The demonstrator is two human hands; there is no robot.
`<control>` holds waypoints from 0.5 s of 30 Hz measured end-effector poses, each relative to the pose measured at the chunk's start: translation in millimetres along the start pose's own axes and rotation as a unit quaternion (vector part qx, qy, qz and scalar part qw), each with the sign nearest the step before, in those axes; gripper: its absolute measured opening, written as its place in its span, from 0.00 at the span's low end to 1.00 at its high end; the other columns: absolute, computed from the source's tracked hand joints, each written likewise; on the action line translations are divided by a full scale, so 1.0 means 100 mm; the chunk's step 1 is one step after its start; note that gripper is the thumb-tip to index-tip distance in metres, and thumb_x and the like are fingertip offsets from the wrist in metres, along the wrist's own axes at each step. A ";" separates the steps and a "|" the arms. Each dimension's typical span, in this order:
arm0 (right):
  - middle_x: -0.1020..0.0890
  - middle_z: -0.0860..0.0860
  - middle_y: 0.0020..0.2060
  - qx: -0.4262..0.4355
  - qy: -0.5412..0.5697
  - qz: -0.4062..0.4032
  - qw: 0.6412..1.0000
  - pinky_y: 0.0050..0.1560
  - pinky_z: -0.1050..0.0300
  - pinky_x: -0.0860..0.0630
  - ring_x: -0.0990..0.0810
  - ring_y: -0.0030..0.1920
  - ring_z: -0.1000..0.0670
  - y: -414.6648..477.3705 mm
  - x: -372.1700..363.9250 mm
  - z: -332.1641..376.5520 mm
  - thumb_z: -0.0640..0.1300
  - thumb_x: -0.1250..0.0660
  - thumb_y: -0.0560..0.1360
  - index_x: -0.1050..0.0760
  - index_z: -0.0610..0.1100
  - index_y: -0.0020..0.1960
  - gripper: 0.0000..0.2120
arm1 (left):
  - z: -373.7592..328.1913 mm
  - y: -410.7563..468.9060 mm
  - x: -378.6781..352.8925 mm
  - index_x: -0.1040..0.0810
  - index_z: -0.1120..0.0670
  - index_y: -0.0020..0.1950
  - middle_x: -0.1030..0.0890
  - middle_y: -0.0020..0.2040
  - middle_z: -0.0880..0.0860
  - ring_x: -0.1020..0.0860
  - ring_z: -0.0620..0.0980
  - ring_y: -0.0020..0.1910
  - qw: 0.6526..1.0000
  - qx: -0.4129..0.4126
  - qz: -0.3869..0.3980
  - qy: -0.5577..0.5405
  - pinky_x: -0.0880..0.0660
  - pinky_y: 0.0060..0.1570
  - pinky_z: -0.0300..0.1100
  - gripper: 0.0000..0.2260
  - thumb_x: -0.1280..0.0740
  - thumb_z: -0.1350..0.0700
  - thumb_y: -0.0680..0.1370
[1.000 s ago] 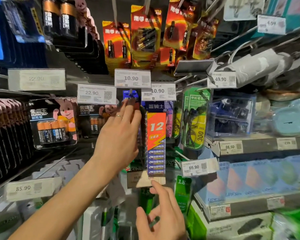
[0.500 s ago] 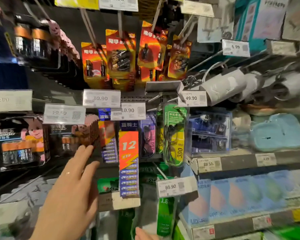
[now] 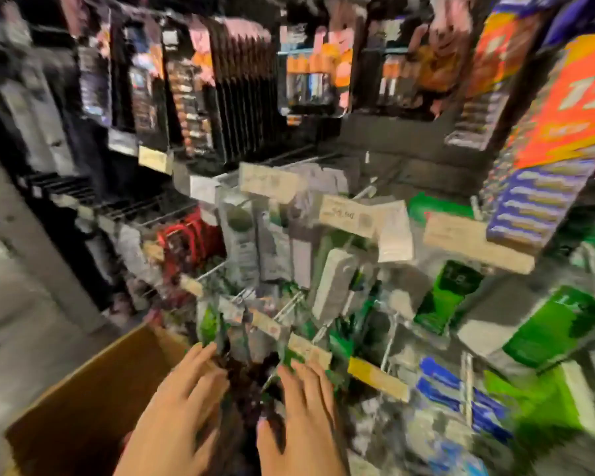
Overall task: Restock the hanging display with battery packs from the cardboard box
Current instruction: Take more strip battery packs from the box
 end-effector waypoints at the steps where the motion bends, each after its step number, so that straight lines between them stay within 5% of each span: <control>1: 0.30 0.54 0.73 -0.016 -0.021 -0.007 1.000 0.76 0.61 0.43 0.42 0.76 0.50 0.03 -0.04 0.13 0.61 0.39 0.71 0.29 0.54 0.71 0.30 | 0.00 -0.18 0.13 0.24 0.48 0.68 0.36 0.80 0.49 0.39 0.47 0.79 0.998 -0.019 -0.007 0.058 0.38 0.73 0.42 0.24 0.33 0.47 0.72; 4: 0.57 0.59 0.81 0.007 0.029 0.113 0.993 0.77 0.57 0.63 0.67 0.79 0.54 -0.18 -0.40 0.45 0.59 0.42 0.81 0.51 0.55 0.81 0.33 | 0.38 -0.88 0.29 0.26 0.52 0.73 0.39 0.81 0.50 0.43 0.53 0.81 0.990 0.078 0.037 0.108 0.38 0.76 0.50 0.30 0.28 0.48 0.71; 9: 0.59 0.58 0.81 -0.037 0.034 0.179 0.983 0.81 0.50 0.59 0.69 0.79 0.54 -0.42 -1.10 0.77 0.59 0.41 0.81 0.54 0.54 0.82 0.35 | 1.11 -1.68 0.37 0.23 0.52 0.69 0.35 0.79 0.52 0.39 0.55 0.80 0.979 0.174 0.059 0.082 0.40 0.75 0.49 0.25 0.24 0.54 0.73; 15: 0.56 0.56 0.81 -0.076 0.035 0.178 0.980 0.75 0.59 0.65 0.65 0.80 0.53 -0.56 -1.80 1.32 0.59 0.42 0.80 0.53 0.52 0.82 0.36 | 1.80 -2.08 0.47 0.28 0.46 0.72 0.40 0.81 0.47 0.46 0.48 0.82 0.983 0.158 0.086 0.032 0.44 0.77 0.44 0.24 0.28 0.51 0.76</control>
Point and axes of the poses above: each hand's wrist, its own y-axis towards the middle knuckle, its own x-axis out of the back of the hand, z = x × y, the point moved 2 cm from there along y, towards the middle knuckle
